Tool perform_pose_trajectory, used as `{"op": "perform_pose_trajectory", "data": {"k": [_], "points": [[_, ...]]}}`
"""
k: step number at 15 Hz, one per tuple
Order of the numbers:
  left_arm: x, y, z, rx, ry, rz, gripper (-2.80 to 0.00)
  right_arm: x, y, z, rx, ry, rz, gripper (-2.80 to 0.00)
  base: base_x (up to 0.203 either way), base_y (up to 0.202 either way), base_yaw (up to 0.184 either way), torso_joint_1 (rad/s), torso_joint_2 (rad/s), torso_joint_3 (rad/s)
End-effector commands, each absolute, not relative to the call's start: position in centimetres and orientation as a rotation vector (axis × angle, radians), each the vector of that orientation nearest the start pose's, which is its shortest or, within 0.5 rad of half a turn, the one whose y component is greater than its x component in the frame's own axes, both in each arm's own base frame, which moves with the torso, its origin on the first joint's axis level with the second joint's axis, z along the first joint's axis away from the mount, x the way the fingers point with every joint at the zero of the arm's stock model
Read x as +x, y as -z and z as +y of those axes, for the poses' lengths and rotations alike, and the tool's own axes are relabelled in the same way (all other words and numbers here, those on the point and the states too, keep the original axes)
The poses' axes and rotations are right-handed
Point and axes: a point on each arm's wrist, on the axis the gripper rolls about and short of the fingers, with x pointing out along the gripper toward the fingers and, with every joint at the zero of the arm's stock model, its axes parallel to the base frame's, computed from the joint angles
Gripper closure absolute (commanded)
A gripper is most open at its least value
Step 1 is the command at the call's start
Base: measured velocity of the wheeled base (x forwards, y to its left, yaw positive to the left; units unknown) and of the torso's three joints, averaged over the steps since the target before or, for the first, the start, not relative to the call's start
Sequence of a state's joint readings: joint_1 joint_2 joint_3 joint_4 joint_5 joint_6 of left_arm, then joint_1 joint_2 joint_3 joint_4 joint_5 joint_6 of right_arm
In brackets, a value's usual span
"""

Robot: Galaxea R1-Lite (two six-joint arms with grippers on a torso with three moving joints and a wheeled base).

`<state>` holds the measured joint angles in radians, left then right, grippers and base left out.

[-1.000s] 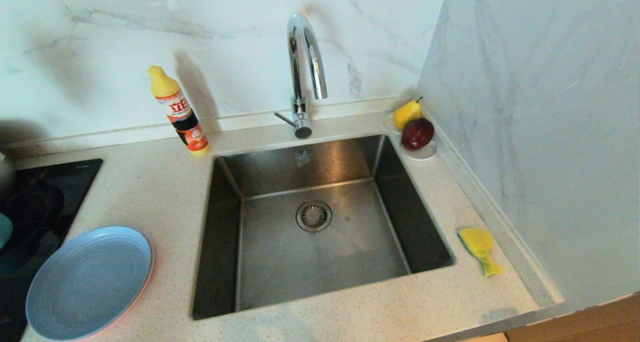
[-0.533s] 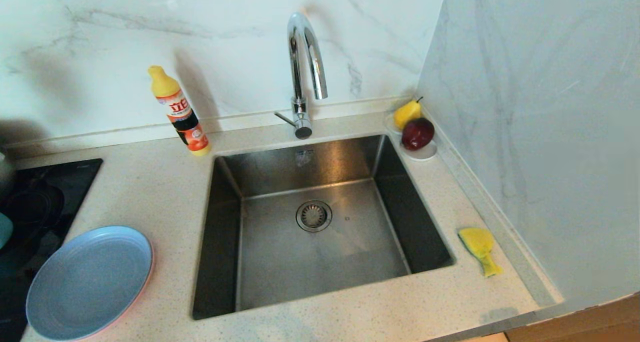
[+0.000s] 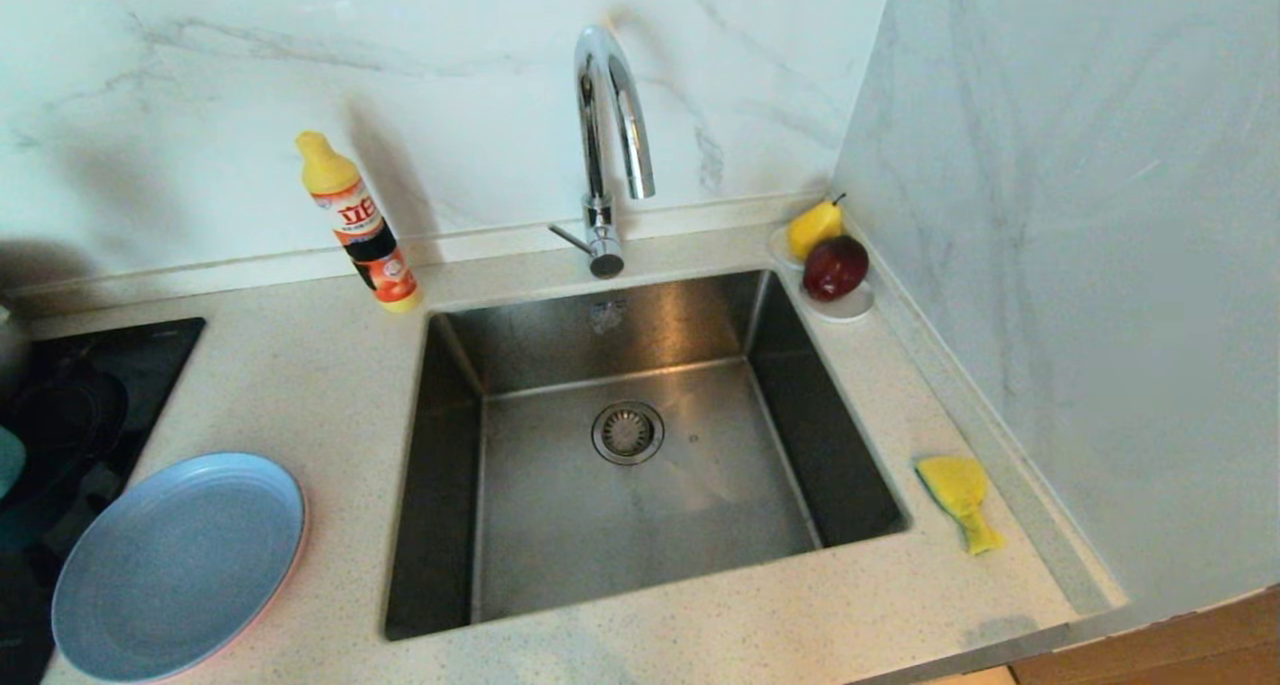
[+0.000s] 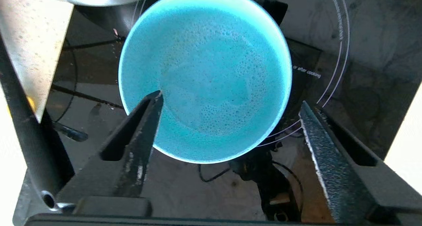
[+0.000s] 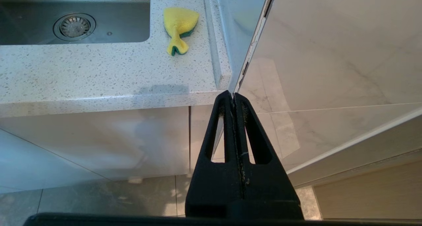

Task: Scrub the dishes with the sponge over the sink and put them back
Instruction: Place the bowl on the plate

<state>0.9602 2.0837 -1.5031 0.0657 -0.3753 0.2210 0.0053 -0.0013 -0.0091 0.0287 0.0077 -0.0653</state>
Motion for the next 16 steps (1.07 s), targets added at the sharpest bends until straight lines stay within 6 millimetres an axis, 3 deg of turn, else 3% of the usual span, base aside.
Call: {"op": "perform_pose_trajectory", "data": {"k": [1,7,15,16], "points": [[24.6,-16.1,33.7,-0.208,-0.486,0.580,-2.80,-2.4,-7.5,0.0,-0.066,-0.016,0.018,0.00,0.000,0.000,0.000,0.000,0.00,0.000],[25.1,-14.6,34.2,-0.234,-0.451,0.597,-2.80,-2.4,-7.5,0.0,-0.066,-0.016,0.019,0.00,0.000,0.000,0.000,0.000,0.00,0.000],[26.0,-14.1,33.9,-0.236,-0.430,0.605,-2.80,-2.4,-7.5,0.0,-0.066,-0.015,0.018,0.00,0.000,0.000,0.000,0.000,0.00,0.000],[26.0,-14.0,33.9,-0.238,-0.430,0.608,0.00,-2.4,-7.5,0.0,-0.066,-0.014,0.018,0.00,0.000,0.000,0.000,0.000,0.00,0.000]]}}
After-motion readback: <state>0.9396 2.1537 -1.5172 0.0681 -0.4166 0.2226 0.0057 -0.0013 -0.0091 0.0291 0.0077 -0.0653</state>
